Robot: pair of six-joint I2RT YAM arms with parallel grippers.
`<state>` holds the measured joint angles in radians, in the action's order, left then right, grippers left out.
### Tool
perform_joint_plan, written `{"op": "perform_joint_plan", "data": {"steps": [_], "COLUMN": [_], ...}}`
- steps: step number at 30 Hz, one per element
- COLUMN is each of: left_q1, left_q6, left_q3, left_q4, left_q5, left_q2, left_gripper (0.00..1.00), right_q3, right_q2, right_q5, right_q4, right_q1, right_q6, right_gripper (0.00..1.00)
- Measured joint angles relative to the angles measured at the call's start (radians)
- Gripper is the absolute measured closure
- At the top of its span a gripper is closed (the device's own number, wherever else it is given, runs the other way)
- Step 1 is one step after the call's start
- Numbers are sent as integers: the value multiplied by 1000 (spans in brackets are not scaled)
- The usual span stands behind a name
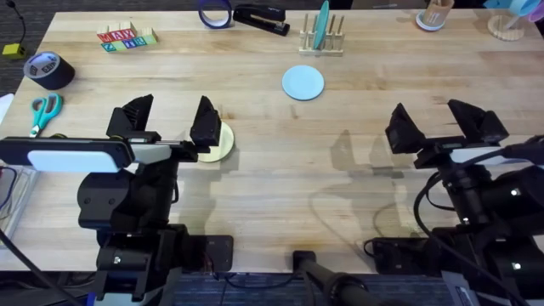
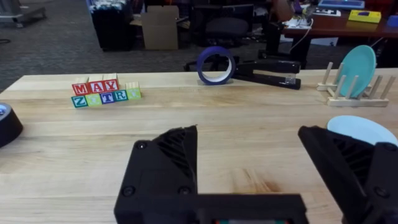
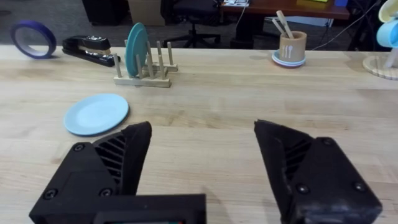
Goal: Pick up the plates from the table one by one and place each into a slot on the dish rack.
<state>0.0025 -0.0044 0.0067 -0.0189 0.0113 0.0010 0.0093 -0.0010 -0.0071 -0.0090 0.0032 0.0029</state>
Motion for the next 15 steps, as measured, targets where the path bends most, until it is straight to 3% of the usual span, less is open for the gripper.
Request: {"op": "perform_joint_plan", "data": {"steps": [15], "left_q1": [0], "left_q6": [3], "left_q3": [0], "left_q4": [0], "left_q5": [0], "left_q2": [0], "left_gripper": [8], "right_q3": [2], "right_q2": [0], "right_q5": [7], "right_q4": [-21], "right_q1": [0], "right_q6": [0], "right_gripper": [5]}}
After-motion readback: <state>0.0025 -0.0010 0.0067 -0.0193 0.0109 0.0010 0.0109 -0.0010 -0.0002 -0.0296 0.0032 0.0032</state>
